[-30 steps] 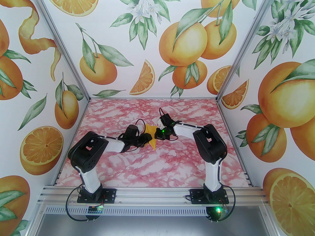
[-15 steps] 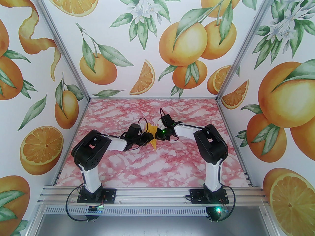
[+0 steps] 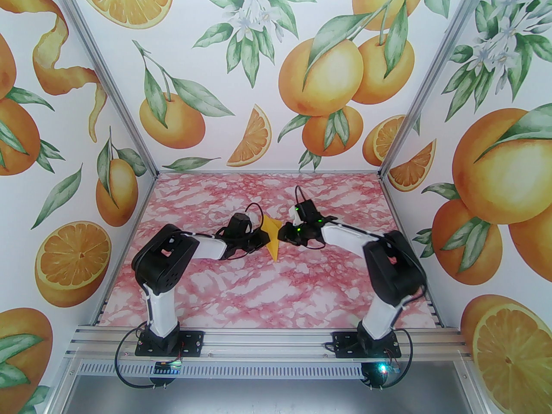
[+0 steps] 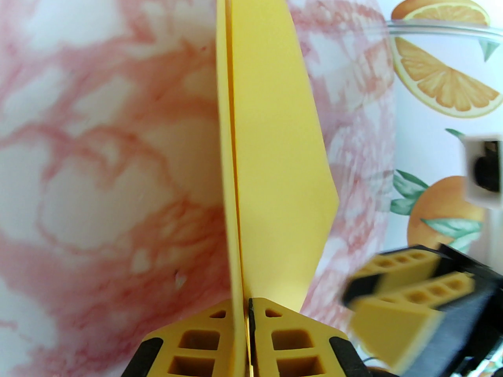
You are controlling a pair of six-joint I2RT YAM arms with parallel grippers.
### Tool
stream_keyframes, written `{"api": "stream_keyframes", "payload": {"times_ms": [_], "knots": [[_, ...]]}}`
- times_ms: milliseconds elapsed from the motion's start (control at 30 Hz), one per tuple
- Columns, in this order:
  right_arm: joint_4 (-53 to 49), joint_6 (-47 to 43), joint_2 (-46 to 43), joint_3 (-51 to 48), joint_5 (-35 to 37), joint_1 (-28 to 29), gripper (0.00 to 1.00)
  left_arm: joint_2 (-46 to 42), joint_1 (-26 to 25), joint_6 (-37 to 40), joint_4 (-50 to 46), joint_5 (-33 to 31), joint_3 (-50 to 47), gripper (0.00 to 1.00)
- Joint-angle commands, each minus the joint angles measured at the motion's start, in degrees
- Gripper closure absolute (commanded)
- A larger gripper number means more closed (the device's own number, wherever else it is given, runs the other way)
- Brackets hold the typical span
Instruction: Fold a paper plane with a square sheet of paper (fold left side to right side)
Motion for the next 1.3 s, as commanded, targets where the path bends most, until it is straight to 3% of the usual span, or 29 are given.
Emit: {"api": "stream_keyframes", "payload": {"times_ms": [0, 67, 100, 200, 267, 400, 533, 733, 833, 967, 1033, 1167, 1267], "knots": [[1.8, 1.6, -2.8, -2.7, 0.3, -1.7, 0.72, 1.9, -0.2, 1.7, 0.4, 1.3, 2.5, 0.78], [1.7, 1.6, -3.9, -3.8, 0.5, -2.3, 0.71, 3.1, -0.5, 2.0, 0.6, 2.0, 3.5, 0.67], [1.7, 1.6, -4.5, -4.3, 0.6, -2.5, 0.71, 3.6, -0.6, 2.1, 1.0, 2.4, 3.9, 0.68], [1.4, 1.6, -5.6, -5.3, 1.0, -2.8, 0.71, 4.5, -0.8, 1.6, 1.9, 3.0, 4.5, 0.78], [1.3, 1.5, -6.3, -5.9, 1.3, -3.0, 0.71, 3.8, -0.8, 1.6, 1.7, 2.4, 4.2, 0.93], [1.5, 1.6, -7.0, -6.9, 1.5, -3.4, 0.71, -0.1, -0.8, 4.8, -4.4, 0.1, 4.6, 1.00], [1.8, 1.6, -7.6, -7.6, 1.7, -3.9, 0.72, -6.3, -0.8, 9.5, -14.6, -4.7, 5.5, 1.00], [2.3, 2.1, -8.4, -8.3, 2.6, -4.3, 0.71, -11.2, -2.2, 20.9, -41.8, -19.6, 15.1, 1.00], [2.3, 2.4, -9.0, -8.7, 3.5, -4.8, 0.71, -6.9, -5.7, 27.6, -62.7, -38.2, 26.8, 1.00], [2.1, 2.7, -10.7, -9.8, 4.8, -5.8, 0.71, 0.3, -10.2, 28.2, -76.8, -57.3, 36.4, 1.00], [2.0, 2.7, -11.8, -10.5, 5.2, -6.4, 0.71, 3.7, -12.4, 27.8, -81.4, -63.8, 40.5, 1.00], [1.6, 2.8, -13.9, -12.2, 6.2, -7.6, 0.71, 11.2, -14.5, 27.6, -86.8, -69.1, 46.4, 1.00], [1.5, 2.9, -15.6, -13.5, 6.6, -8.4, 0.71, 14.9, -15.3, 27.5, -87.1, -67.9, 48.3, 1.00]]}}
